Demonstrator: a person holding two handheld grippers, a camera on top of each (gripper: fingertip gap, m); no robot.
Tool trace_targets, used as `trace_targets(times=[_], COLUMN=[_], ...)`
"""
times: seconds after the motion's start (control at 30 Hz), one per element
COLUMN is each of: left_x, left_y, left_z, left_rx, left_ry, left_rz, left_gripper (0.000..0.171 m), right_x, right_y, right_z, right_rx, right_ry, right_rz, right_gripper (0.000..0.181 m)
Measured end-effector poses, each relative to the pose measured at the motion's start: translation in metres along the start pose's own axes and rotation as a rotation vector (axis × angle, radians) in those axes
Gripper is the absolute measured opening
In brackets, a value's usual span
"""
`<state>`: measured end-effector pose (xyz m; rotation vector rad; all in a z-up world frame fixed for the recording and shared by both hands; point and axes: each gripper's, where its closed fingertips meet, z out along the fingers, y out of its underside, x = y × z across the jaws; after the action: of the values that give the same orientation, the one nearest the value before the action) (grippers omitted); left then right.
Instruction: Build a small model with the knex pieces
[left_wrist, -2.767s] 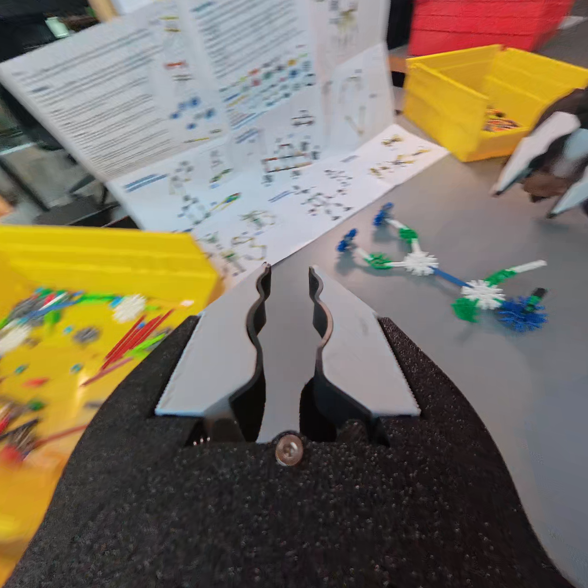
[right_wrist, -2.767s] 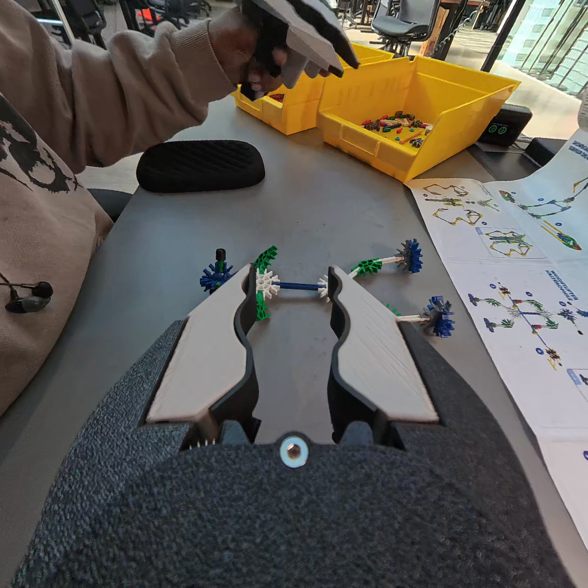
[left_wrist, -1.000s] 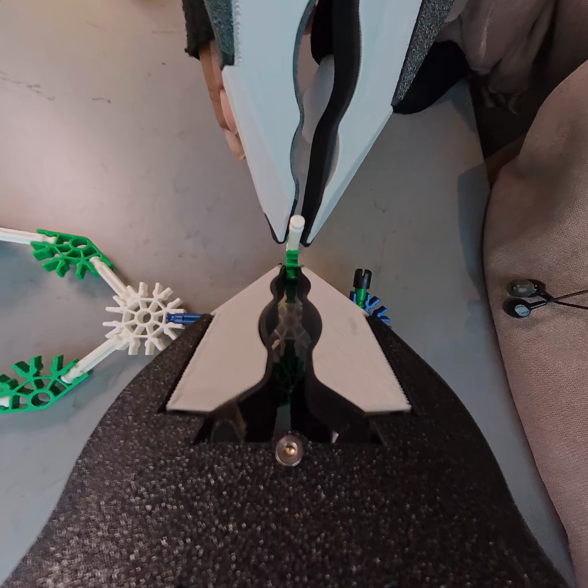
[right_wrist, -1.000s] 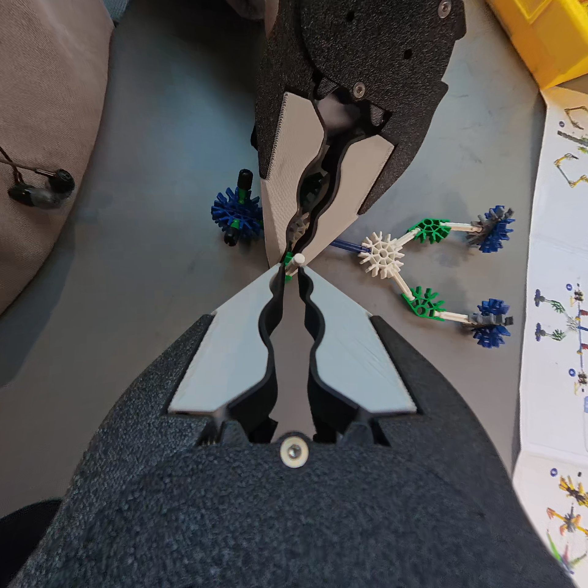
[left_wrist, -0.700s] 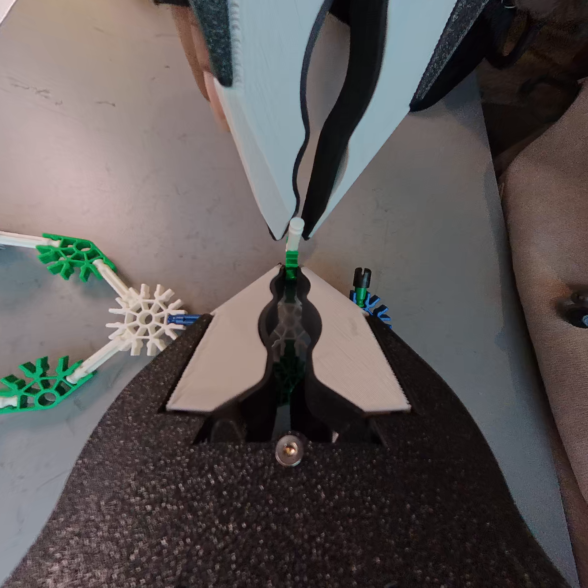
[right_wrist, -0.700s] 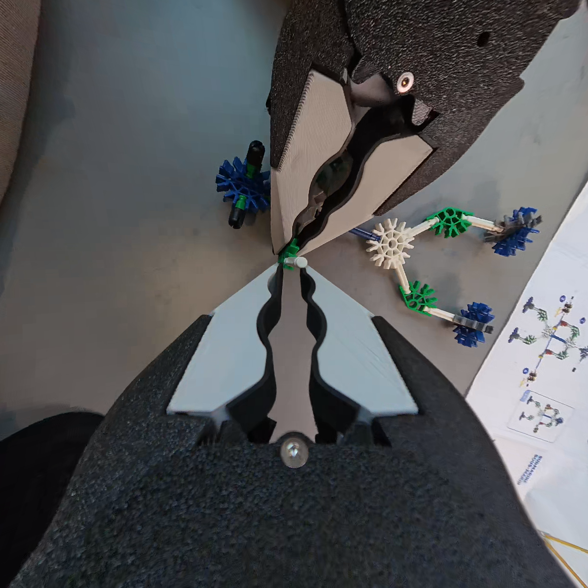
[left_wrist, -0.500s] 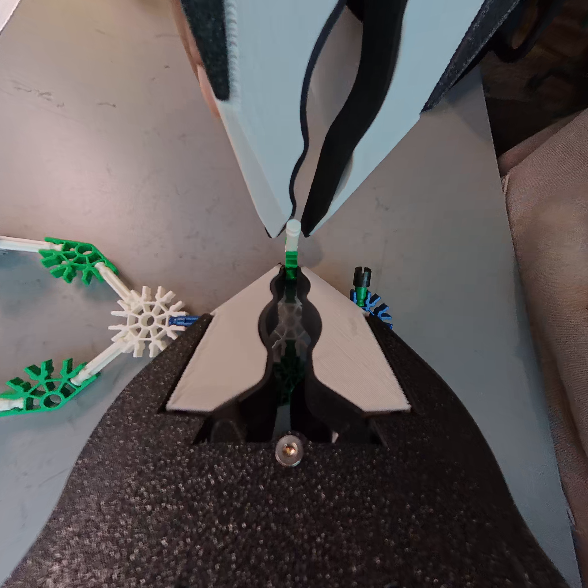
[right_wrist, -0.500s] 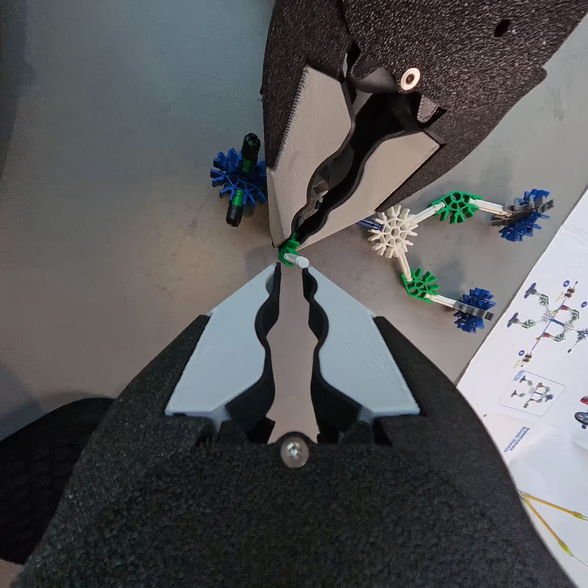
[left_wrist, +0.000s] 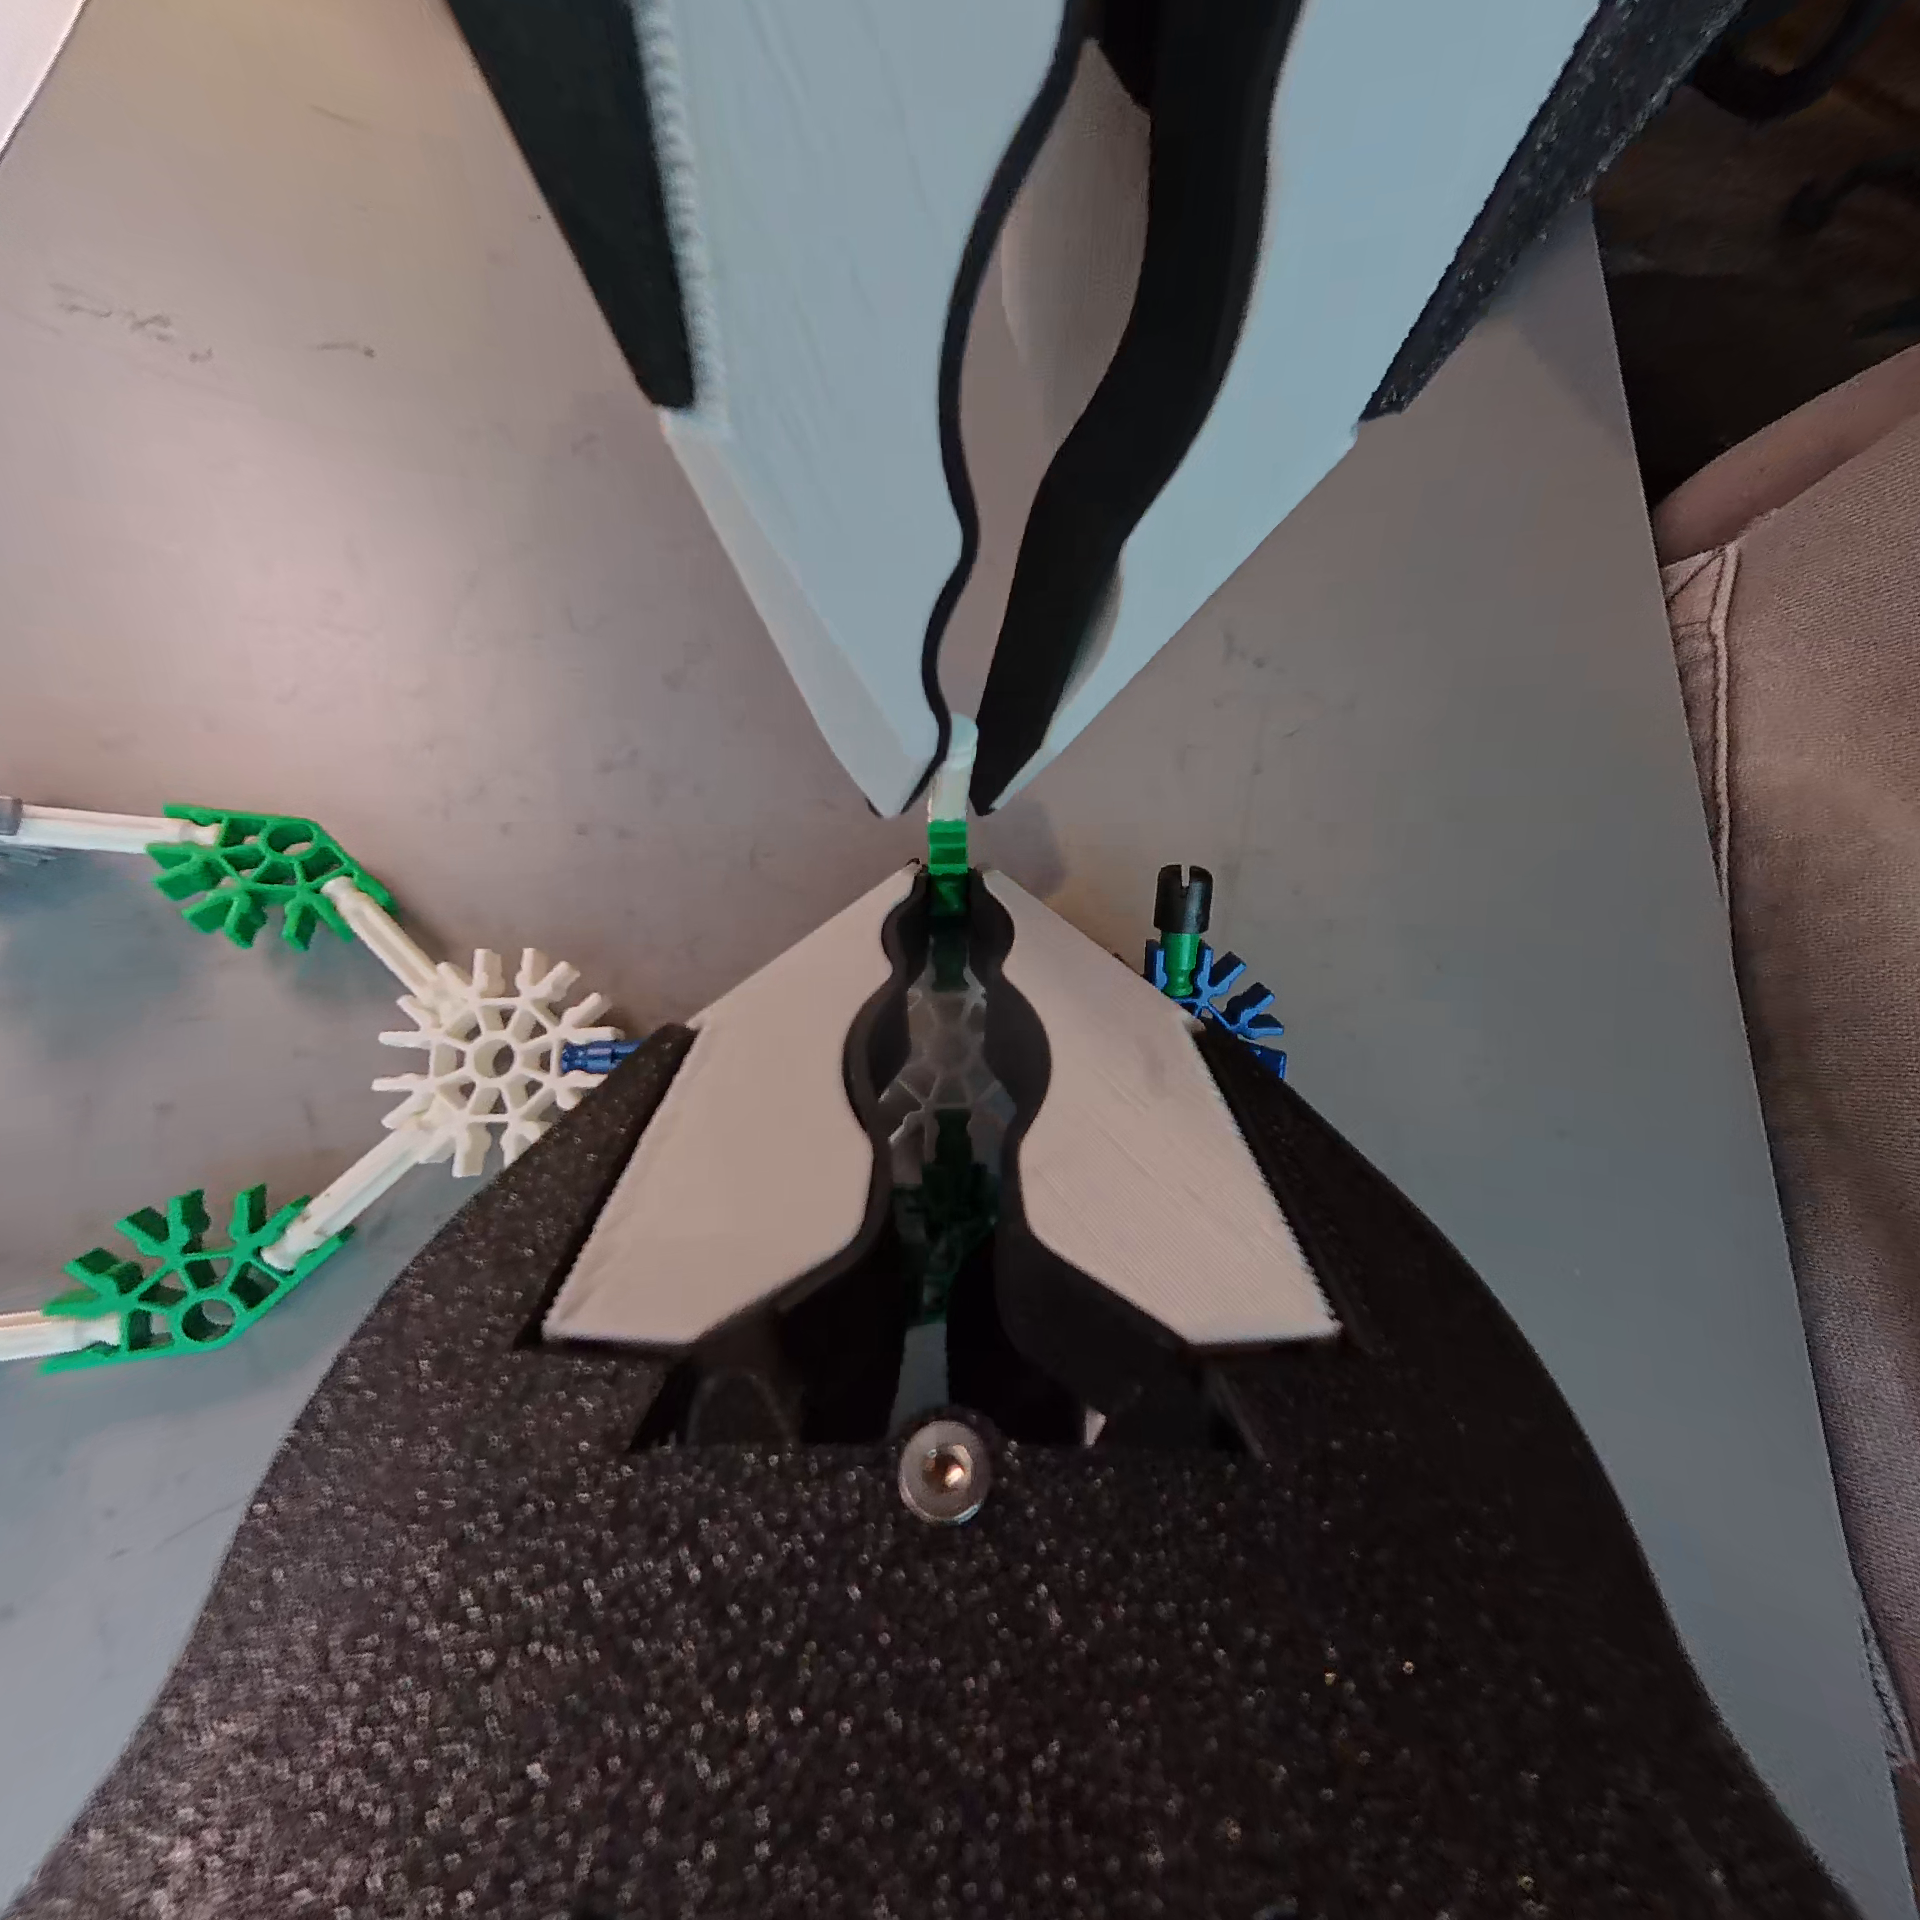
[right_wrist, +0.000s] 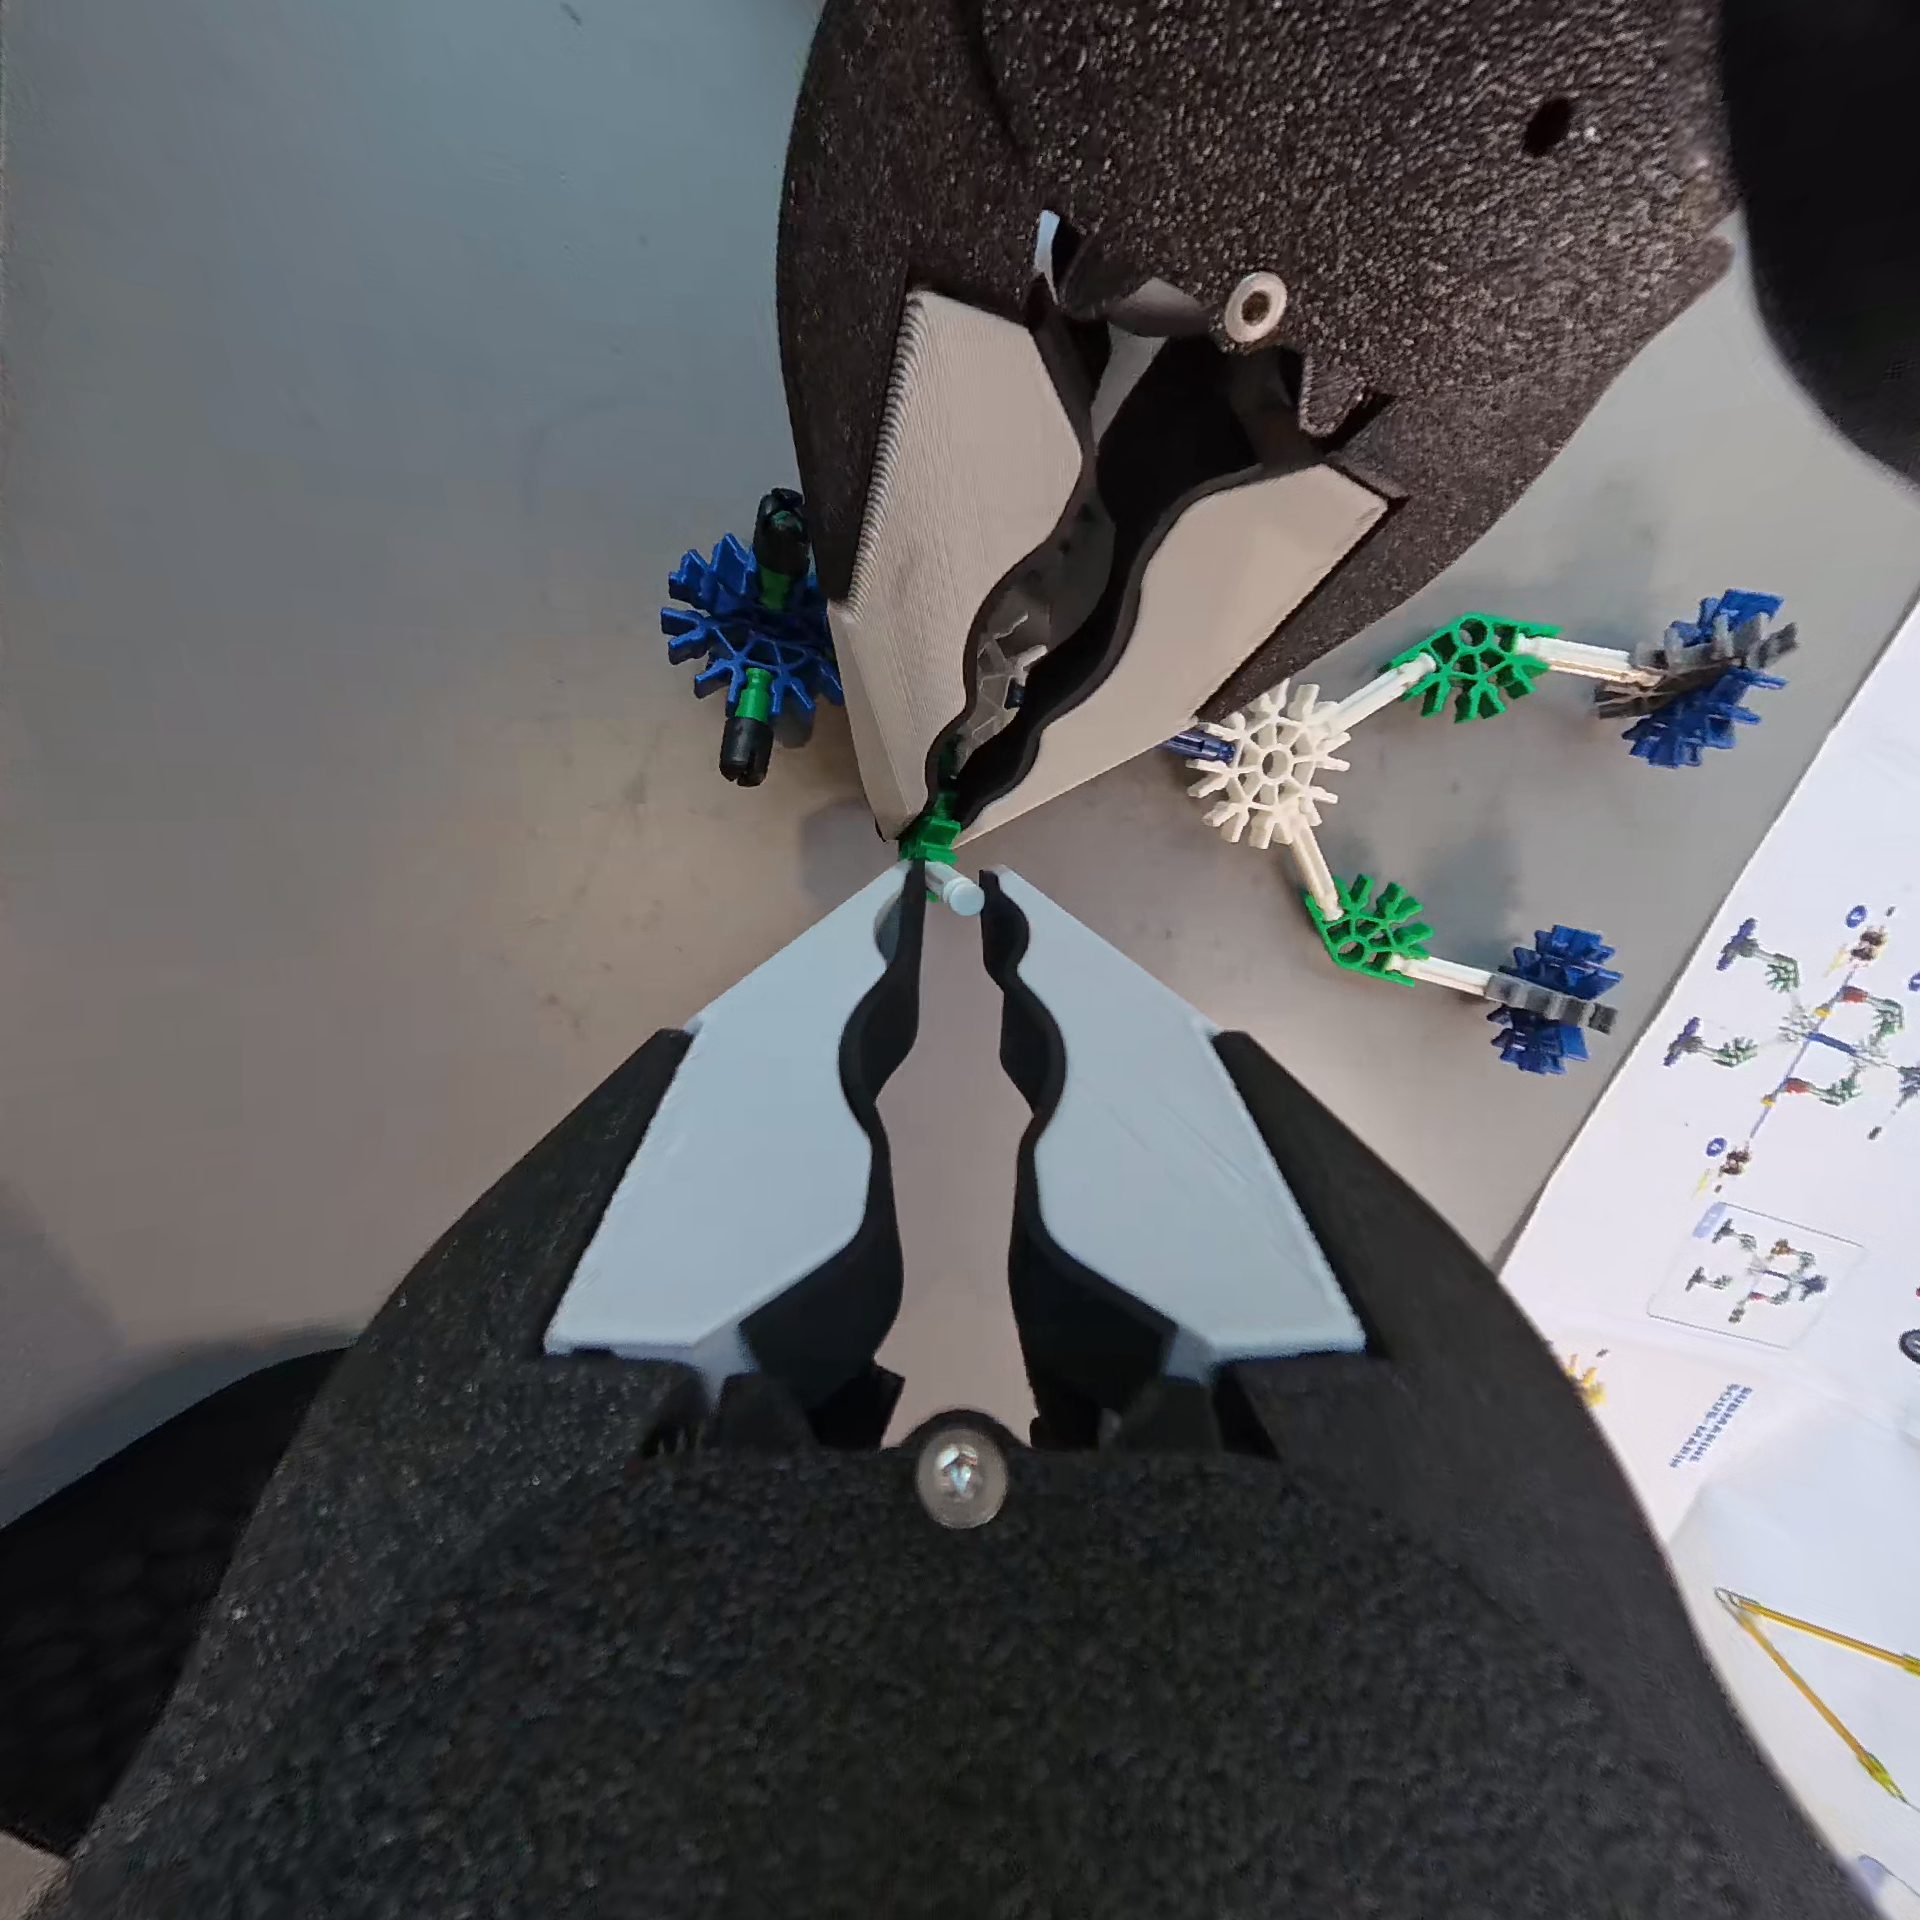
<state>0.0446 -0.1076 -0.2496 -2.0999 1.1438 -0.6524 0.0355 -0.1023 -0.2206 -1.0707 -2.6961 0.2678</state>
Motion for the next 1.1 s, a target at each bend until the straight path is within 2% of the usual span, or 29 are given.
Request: trace_targets(times=[0.03, 0.17, 0.33, 0.5, 0.77, 0.87, 0.93, 1.1], left_x=[0.000, 0.001, 0.001, -0.006, -0.013, -0.012, -0.013, -0.012], left_y=[0.000, 0.000, 0.000, 0.000, -0.002, -0.006, -0.006, -0.005], left_z=[0.000, 0.000, 0.000, -0.002, -0.004, -0.006, -0.007, -0.007], left_rx=[0.002, 0.011, 0.027, 0.046, 0.067, 0.095, 0.104, 0.099], left_ry=[0.004, 0.021, 0.025, -0.005, 0.023, 0.085, 0.094, 0.100], left_rz=[-0.005, -0.024, -0.039, -0.067, -0.230, -0.324, -0.349, -0.364], left_gripper=[0.006, 0.006, 0.007, 0.008, 0.007, 0.004, 0.005, 0.005], right_x=[0.000, -0.001, -0.003, 0.003, 0.011, 0.014, 0.015, 0.013], right_y=[0.000, -0.001, -0.002, 0.000, -0.001, -0.001, -0.002, -0.003], right_z=[0.000, 0.001, 0.002, 0.003, 0.002, 0.000, 0.000, -0.004], right_rx=[-0.007, -0.026, -0.035, 0.011, 0.071, 0.056, 0.047, 0.122], right_ry=[0.000, -0.011, -0.011, 0.085, 0.374, 0.554, 0.662, 0.892], right_rz=[-0.010, -0.021, -0.012, 0.031, -0.036, -0.127, -0.175, -0.154], right_gripper=[0.009, 0.012, 0.006, 0.005, 0.005, 0.003, 0.003, 0.004])
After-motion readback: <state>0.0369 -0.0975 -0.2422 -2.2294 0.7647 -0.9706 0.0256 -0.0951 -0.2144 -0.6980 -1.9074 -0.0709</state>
